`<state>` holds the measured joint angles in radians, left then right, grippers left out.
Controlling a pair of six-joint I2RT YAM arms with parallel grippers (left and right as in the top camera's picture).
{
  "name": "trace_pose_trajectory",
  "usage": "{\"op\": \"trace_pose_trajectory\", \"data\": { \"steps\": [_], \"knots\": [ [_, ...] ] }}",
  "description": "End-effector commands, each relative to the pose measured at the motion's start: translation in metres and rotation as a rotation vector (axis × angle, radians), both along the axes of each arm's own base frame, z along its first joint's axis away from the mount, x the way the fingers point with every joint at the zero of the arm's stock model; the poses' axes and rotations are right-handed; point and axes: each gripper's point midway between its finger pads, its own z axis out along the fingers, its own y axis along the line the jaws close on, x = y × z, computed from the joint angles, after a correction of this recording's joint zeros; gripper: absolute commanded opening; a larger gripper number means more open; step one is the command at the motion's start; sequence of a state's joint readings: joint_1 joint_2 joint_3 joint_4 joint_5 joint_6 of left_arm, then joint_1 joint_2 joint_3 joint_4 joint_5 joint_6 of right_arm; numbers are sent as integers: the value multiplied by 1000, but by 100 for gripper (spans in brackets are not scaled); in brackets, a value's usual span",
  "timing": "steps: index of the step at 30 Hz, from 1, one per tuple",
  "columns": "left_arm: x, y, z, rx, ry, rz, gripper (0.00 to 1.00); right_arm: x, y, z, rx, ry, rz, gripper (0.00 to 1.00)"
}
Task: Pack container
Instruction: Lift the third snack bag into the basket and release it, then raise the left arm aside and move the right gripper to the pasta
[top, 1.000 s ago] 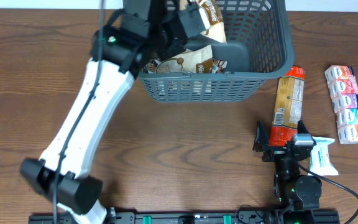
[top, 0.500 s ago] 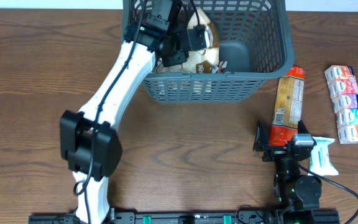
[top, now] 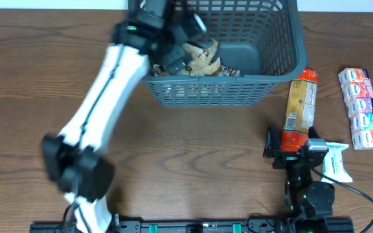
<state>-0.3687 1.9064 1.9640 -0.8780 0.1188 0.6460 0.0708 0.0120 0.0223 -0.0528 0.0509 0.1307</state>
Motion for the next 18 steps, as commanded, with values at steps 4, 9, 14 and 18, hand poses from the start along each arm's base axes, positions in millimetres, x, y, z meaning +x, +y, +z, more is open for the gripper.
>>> {"op": "trace_pose_trajectory", "data": {
  "steps": [4,9,14,18],
  "knots": [
    [-26,123,104,-209,-109,458,99,-15,0,56,30,-15,5,99],
    [-48,219,107,-240,-77,709,99,-32,-10,88,23,139,-37,99],
    [-55,279,88,-335,-16,822,99,-52,-29,135,19,327,-144,99],
    [-64,323,61,-350,37,931,99,-65,-32,169,6,463,-166,99]
  ]
}}
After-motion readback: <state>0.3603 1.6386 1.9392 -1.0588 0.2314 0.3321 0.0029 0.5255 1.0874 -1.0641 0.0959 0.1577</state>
